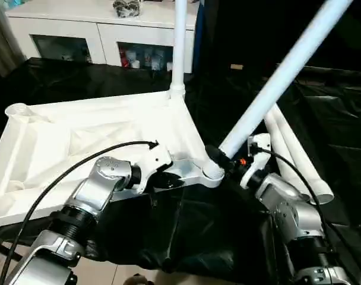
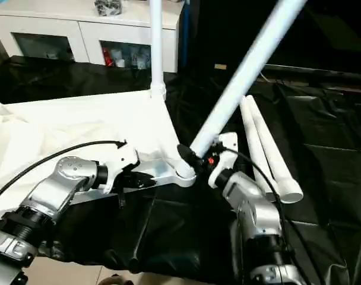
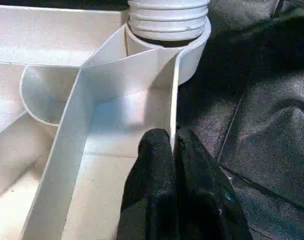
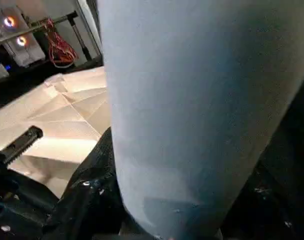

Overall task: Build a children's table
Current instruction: Insert table leg to table base

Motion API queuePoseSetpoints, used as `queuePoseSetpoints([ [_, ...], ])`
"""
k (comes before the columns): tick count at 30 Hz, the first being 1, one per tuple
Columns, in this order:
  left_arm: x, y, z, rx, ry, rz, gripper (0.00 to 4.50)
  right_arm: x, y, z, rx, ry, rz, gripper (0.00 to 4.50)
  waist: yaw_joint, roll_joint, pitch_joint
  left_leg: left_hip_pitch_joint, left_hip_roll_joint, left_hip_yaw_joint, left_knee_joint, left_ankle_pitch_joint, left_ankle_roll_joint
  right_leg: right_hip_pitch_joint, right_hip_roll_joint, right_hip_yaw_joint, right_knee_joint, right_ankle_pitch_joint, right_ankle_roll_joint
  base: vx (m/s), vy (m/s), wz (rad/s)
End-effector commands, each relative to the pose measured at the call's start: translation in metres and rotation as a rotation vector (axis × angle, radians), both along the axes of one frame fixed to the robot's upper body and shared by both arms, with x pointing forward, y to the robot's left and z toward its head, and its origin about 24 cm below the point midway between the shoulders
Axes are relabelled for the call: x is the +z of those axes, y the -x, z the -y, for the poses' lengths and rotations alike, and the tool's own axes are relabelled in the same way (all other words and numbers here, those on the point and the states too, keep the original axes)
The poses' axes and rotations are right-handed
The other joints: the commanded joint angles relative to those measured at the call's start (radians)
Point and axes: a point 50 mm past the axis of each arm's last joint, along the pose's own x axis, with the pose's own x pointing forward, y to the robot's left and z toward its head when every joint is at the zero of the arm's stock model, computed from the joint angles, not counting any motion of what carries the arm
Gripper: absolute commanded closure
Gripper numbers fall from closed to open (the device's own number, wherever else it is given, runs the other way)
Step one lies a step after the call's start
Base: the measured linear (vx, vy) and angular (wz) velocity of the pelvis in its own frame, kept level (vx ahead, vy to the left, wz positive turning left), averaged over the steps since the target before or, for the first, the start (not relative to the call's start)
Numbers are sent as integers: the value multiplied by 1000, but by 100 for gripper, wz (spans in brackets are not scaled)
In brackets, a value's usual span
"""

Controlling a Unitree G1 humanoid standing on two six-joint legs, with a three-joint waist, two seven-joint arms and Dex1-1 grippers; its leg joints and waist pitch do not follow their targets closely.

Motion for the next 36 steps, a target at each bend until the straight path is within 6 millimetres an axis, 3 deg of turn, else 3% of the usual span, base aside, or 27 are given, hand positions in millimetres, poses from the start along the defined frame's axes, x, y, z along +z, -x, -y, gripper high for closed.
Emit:
queuePoseSetpoints([
  [1, 11, -9, -2, 66, 72, 49, 450, -29, 13, 5, 19, 145, -104, 258, -3, -6, -59, 12, 45, -17, -74, -209, 3, 35, -96, 54, -88, -224, -160, 0, 0, 0],
  [10, 9, -8, -5, 50, 49, 55, 450, -25, 10, -3, 115, 261, -79, 258, -7, -9, -55, 13, 45, -18, -77, -237, 3, 32, -96, 56, -96, -292, -141, 0, 0, 0],
  [13, 9, -7, -6, 33, 47, 52, 450, -26, 9, -6, 171, 290, -87, 258, -8, -12, -56, 15, 46, -19, -78, -241, 3, 32, -95, 56, -94, -289, -144, 0, 0, 0],
  [14, 9, -6, -6, 12, 39, 51, 450, -27, 8, -7, 208, 304, -91, 258, -10, -21, -56, 14, 45, -18, -78, -239, 6, 32, -96, 55, -93, -284, -147, 0, 0, 0],
  [15, 10, -4, -7, -15, 33, 50, 450, -27, 9, -7, 252, 317, -95, 258, -12, -17, -56, 14, 46, -18, -78, -234, 7, 31, -96, 56, -94, -275, -150, 0, 0, 0],
  [20, 12, -2, -12, -60, 12, 47, 450, -29, 10, -5, 315, 332, -110, 258, -14, -24, -59, 12, 46, -17, -76, -211, 19, 35, -96, 56, -87, -213, -161, 0, 0, 0],
  [26, 18, 0, -17, -119, 3, 55, 450, -24, 15, -2, 413, 314, -93, 258, -13, -29, -57, 18, 49, -19, -81, -254, 11, 33, -97, 55, -94, -259, -156, 0, 0, 0],
  [32, 32, -2, -25, -223, -8, 53, 450, -17, 28, 2, 618, 278, -73, 258, -9, -31, -39, 19, 53, -20, -90, -293, 13, 23, -96, 58, -98, -280, -158, 0, 0, 0],
  [36, 37, -7, -29, -228, -30, 62, 450, -18, 31, 6, 671, 286, -73, 258, 2, -33, -37, 25, 54, -18, -91, -294, 13, 21, -96, 59, -98, -266, -175, 0, 0, 0],
])
